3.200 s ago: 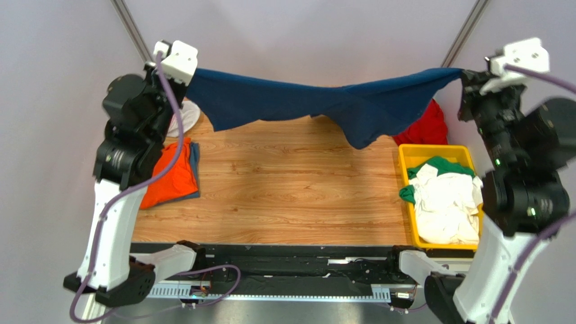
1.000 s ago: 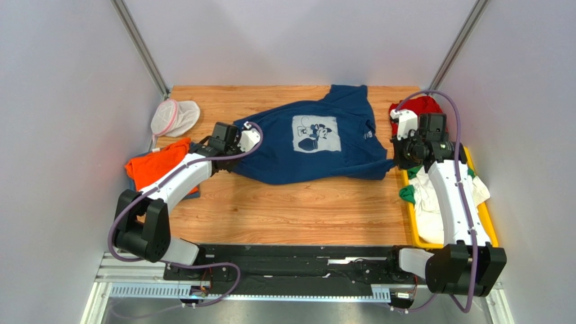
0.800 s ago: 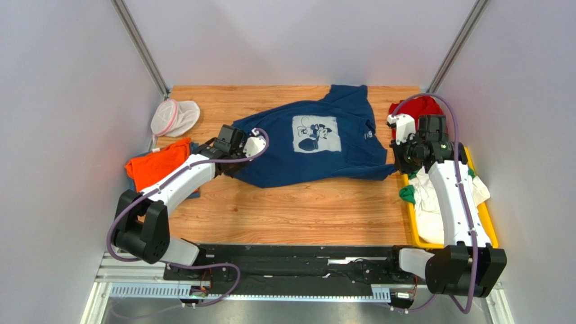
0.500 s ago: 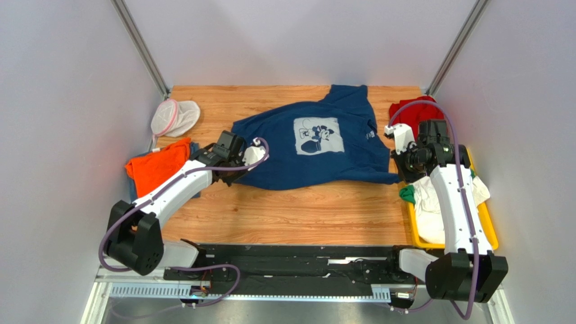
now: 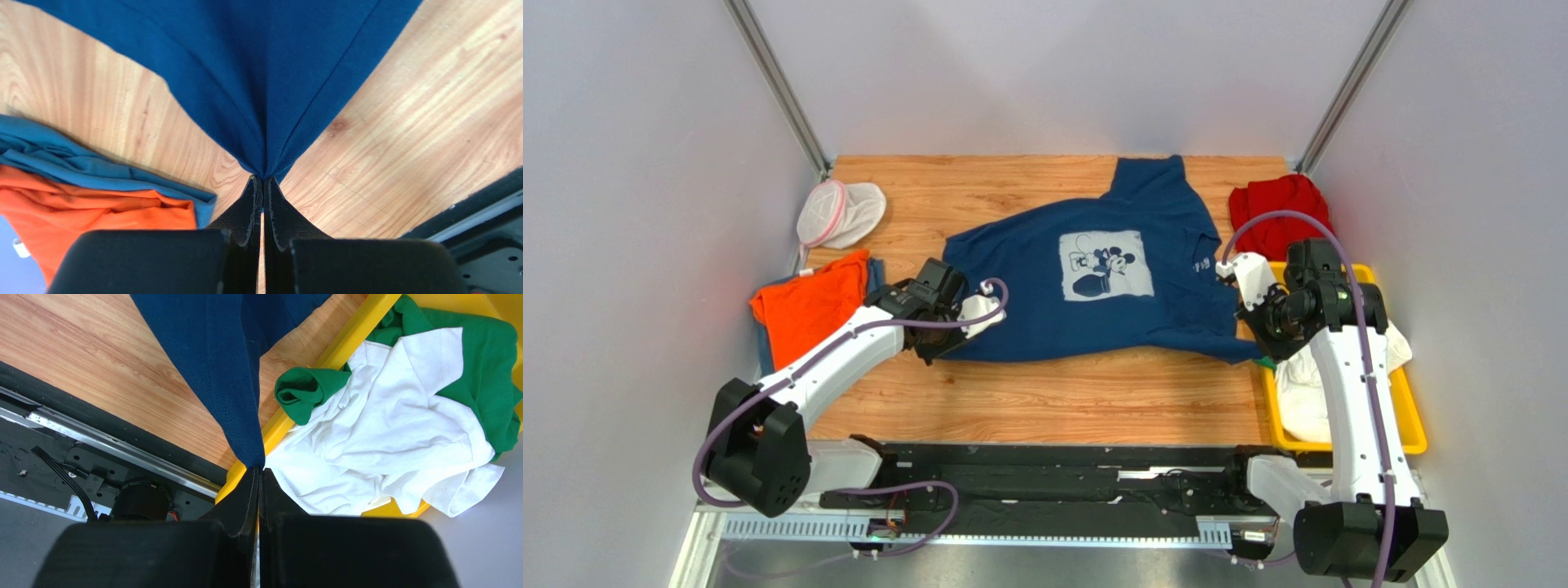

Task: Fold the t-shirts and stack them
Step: Flatten the tshirt out

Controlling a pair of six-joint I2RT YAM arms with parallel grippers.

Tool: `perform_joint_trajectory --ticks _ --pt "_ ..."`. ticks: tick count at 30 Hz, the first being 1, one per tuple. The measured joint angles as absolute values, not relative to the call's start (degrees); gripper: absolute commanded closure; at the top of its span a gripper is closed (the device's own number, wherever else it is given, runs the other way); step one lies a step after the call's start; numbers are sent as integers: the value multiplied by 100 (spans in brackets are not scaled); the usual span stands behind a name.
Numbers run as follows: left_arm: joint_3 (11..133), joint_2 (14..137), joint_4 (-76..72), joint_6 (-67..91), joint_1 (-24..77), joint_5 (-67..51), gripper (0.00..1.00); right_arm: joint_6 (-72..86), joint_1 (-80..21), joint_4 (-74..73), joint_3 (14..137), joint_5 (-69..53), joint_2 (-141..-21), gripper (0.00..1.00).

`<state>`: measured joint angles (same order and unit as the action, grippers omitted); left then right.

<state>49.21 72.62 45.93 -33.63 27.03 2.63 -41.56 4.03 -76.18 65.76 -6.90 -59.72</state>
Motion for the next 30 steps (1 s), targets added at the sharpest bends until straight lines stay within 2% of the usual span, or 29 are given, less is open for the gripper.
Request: perform_joint_trajectory --ticks 7,12,14,17,20,25,28,30 --pt "4759 7255 4751 -3310 2875 141 99 -4296 403 -7693 6370 -607 -5815 100" --pt "4637 7255 4851 -3282 2930 106 88 -4357 403 -7712 6180 -598 -5787 95" --pt "4595 7262 4873 -3264 2952 93 79 -4386 403 -7717 6084 -587 -5782 90" --pt "4578 7306 4917 -3229 2956 43 70 -4442 403 -7725 5957 -541 -5782 79" --pt "4578 7343 4991 -3229 2956 12 61 -4517 403 -7728 5839 -436 -5776 65" --pt "4580 7345 5142 -3225 2956 -1 52 -4652 403 -7734 5719 -237 -5719 54" --pt "4580 7260 5065 -3225 2956 78 38 -4650 403 -7736 5728 -172 -5704 49" --pt "4580 7054 4842 -3221 2956 202 34 -4604 403 -7736 5811 -152 -5734 46"
